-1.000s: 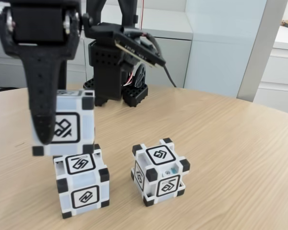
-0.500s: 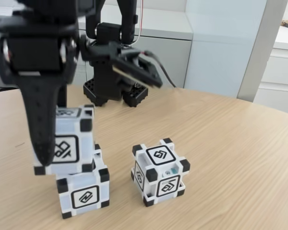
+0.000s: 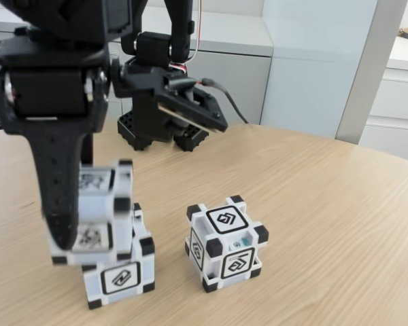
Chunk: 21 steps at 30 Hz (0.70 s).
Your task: Stack cubes from left to right.
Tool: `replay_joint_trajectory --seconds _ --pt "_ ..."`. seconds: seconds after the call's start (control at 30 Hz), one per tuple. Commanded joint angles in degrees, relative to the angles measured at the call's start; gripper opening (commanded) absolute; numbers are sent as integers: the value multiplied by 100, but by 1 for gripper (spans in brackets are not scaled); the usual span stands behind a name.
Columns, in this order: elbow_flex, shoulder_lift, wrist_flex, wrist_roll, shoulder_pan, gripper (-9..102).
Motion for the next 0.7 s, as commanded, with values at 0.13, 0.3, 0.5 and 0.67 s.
replay_joint_trajectory --seconds 0.13,0.3,0.5,0.67 --pt "-167 694 35 -220 -18 33" --pt "-97 1793 35 -237 -299 32" --pt "-62 2663 53 211 -1371 32" --pt "-53 2426 272 773 -2347 35"
